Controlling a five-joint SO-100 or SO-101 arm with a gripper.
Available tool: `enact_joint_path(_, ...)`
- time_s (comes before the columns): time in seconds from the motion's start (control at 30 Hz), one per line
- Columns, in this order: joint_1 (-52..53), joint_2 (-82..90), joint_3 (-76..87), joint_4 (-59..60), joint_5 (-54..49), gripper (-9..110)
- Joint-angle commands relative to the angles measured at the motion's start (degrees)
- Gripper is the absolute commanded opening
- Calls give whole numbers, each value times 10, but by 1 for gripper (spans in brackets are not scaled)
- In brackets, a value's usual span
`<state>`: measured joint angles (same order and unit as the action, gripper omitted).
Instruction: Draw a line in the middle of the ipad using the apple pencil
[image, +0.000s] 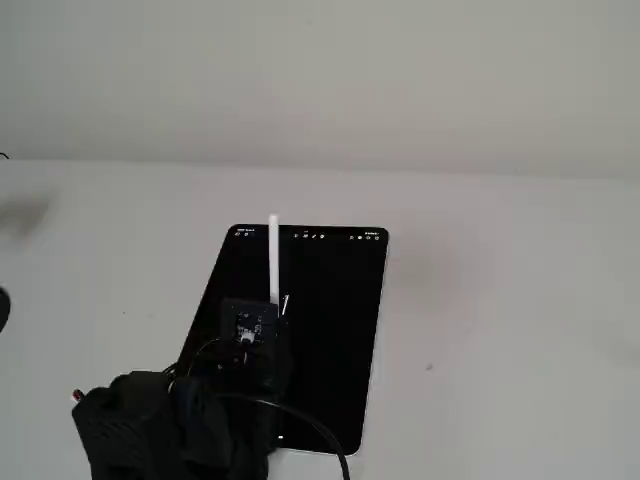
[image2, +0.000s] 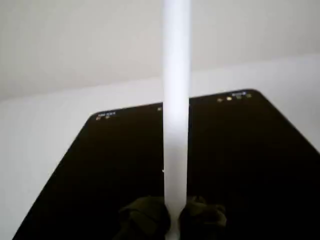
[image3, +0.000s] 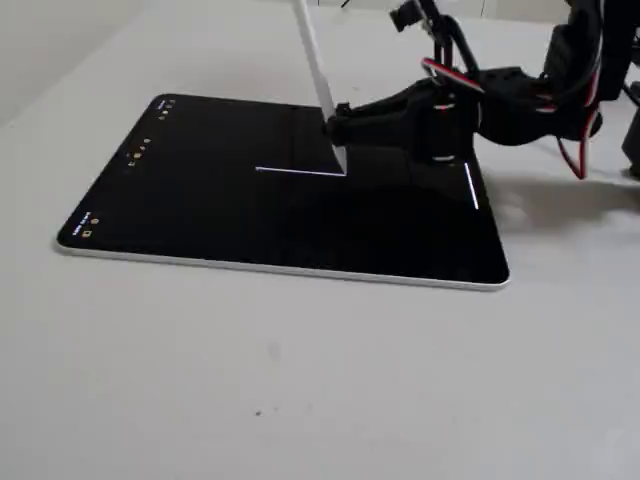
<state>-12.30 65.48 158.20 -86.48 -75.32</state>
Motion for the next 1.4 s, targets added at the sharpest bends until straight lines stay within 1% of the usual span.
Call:
enact_joint_path(0.0, 2, 113, 4, 57, 21, 0)
enact_joint_path(0.13, 9, 274, -6, 214, 47, 0)
enact_joint_path(0.3, 11, 533, -64, 518, 119, 0)
enact_joint_path(0.4, 9, 661, -74, 658, 168, 0)
enact_joint_path(0.6, 26, 847, -75, 927, 352, 0)
enact_joint_path(0.8, 46, 964, -74, 1174, 545, 0)
enact_joint_path(0.9, 52, 1015, -60, 1262, 635, 0)
enact_joint_path(0.97, 48, 1056, -40, 1305, 662, 0)
enact_joint_path(1.03, 38, 1111, -4, 1340, 670, 0)
enact_joint_path(1.13, 25, 1241, 57, 1417, 685, 0)
enact_joint_path(1.2, 18, 1251, 69, 1449, 693, 0)
enact_joint_path(1.37, 13, 1251, 105, 1472, 720, 0)
